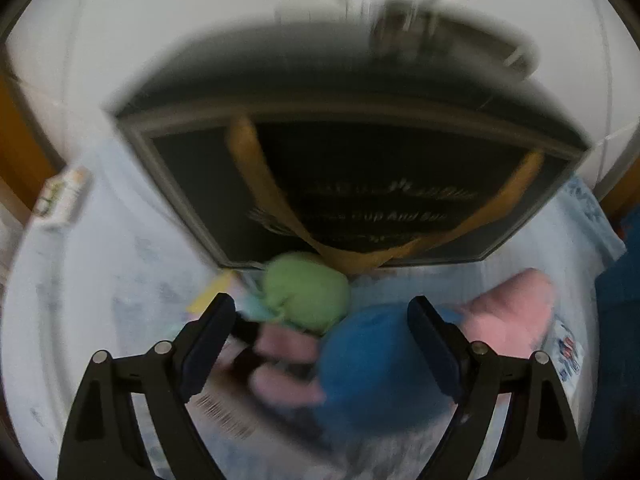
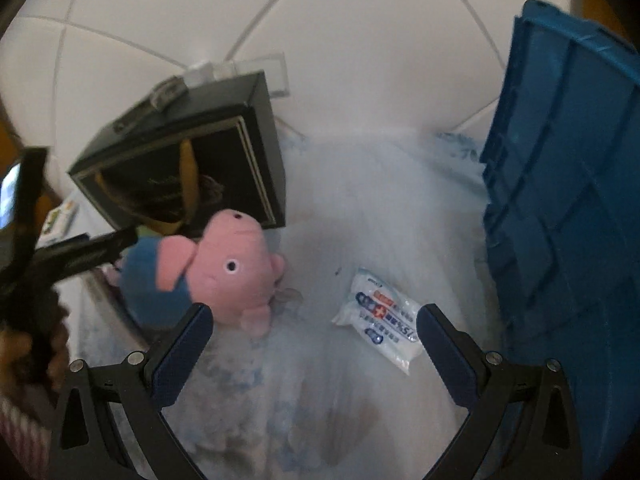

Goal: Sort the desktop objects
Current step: 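Grasp the blue-shirted pig plush with both tools around its body and head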

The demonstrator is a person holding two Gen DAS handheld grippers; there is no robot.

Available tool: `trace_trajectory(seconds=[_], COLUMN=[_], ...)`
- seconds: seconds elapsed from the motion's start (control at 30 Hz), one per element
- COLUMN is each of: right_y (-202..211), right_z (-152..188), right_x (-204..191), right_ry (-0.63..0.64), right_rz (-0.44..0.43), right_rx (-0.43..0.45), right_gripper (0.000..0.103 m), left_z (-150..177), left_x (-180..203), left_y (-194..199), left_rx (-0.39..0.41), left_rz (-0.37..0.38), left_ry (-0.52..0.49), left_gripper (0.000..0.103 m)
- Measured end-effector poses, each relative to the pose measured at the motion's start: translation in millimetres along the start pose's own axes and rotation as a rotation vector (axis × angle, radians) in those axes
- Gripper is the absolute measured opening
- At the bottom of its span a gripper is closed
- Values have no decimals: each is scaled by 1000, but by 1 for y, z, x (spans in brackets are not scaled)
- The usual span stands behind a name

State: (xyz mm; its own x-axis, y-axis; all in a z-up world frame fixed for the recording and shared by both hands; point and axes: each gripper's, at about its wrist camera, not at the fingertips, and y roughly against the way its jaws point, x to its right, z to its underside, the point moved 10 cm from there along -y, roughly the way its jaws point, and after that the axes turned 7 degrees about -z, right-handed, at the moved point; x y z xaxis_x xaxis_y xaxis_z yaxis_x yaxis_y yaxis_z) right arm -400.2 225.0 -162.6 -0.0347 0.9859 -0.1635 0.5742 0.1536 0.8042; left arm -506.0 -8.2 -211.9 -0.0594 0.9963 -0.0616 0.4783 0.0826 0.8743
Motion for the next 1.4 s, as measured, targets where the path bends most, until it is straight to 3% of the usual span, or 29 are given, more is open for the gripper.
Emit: trace_trajectory(seconds=[0.2,0.37,0.6,0.8,1.0,1.2,1.4], right_y=[-8,-4,-30,-44,-63,-80,-82], right_z=[11,17,50,56,68,76,67], right_x=[7,-2,-31,-44,-47,-50,-57], right_ry=[-7,-25,31,47,43,40,93], right_rz=[9,-47,-132,-201,-253,-286,-297], right_rx=[-19,-10,-93,-100,-143,-170,-129], right_gripper=[103,103,103,103,103,103,103], left_z=[42,99,134,142,147,143,139], left_x=[12,18,25,38,48,53,54], left_y=[33,61,69,60,42,31,29], left_rx=[98,82,63,44,20,23,50], left_rz=[94,155,175,181,172,154,145], left_ry=[-61,-141,-175,-234,-259,-259,-265], left_gripper=[89,89,91,91,100,102,100])
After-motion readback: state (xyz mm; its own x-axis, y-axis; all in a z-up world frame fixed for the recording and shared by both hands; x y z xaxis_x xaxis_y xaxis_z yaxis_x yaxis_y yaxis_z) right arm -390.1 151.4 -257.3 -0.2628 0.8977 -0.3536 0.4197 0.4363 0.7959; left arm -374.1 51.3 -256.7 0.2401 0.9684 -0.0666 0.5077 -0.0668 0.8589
